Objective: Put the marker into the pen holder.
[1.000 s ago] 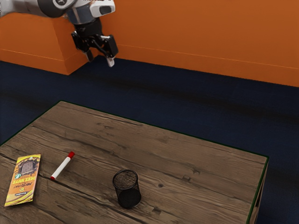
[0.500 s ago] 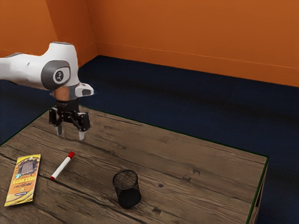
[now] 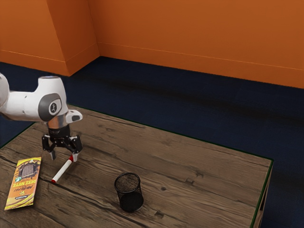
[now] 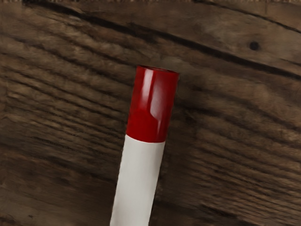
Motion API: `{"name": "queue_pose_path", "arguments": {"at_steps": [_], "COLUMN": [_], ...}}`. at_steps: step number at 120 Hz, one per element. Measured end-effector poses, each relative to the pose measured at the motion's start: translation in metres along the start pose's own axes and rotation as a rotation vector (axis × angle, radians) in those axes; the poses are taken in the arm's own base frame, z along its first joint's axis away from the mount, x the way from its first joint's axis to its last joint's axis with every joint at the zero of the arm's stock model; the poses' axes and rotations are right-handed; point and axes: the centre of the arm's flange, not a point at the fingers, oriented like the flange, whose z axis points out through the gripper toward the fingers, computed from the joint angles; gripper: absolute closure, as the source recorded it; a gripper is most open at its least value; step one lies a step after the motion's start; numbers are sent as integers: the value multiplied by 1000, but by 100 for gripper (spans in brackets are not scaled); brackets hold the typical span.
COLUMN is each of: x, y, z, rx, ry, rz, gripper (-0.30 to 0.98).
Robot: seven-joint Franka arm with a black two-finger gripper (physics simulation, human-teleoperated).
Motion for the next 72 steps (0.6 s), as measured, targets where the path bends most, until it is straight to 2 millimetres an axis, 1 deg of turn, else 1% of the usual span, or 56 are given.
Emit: {"name": "queue_pose_path", "arguments": {"at_steps": [18, 47, 53, 72], "x": [10, 16, 16, 18], "y": [-3, -4, -4, -4], "z": [18, 23, 22, 21], "rx": [-8, -10, -10, -8], "ry": [12, 46, 51, 61], "rz": [13, 42, 48, 64], "gripper": [0, 1, 9, 45]}}
